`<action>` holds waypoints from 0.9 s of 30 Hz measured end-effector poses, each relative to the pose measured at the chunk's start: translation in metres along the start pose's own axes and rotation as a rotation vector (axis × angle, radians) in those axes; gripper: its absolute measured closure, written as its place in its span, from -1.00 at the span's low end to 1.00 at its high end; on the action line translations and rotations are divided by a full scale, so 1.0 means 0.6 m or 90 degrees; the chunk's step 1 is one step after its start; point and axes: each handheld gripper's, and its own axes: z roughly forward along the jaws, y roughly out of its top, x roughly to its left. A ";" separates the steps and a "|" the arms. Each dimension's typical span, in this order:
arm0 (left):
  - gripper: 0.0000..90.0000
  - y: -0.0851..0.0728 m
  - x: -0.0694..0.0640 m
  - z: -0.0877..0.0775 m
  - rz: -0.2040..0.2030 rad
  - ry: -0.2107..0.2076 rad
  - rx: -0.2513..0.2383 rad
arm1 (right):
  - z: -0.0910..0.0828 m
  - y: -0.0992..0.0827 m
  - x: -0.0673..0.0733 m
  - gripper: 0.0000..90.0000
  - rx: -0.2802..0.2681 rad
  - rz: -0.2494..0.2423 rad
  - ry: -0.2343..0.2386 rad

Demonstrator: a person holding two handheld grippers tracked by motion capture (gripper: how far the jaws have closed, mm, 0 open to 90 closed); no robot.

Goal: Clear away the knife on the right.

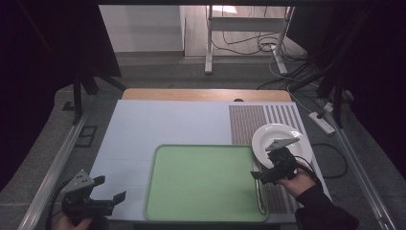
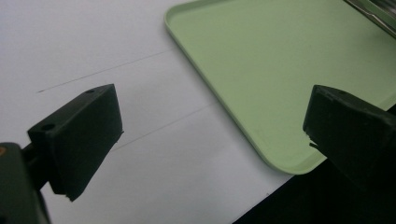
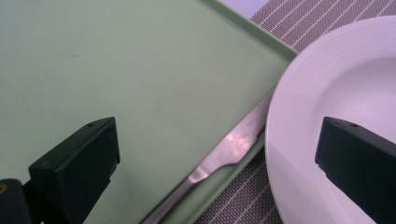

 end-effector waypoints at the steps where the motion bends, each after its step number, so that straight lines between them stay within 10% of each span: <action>1: -0.90 0.000 0.000 0.000 0.000 0.000 0.000 | -0.001 -0.002 0.000 -1.00 0.001 0.001 -0.003; 27: -0.90 0.000 0.001 0.000 -0.003 -0.001 0.000 | -0.027 -0.037 -0.004 -1.00 -0.020 0.026 -0.029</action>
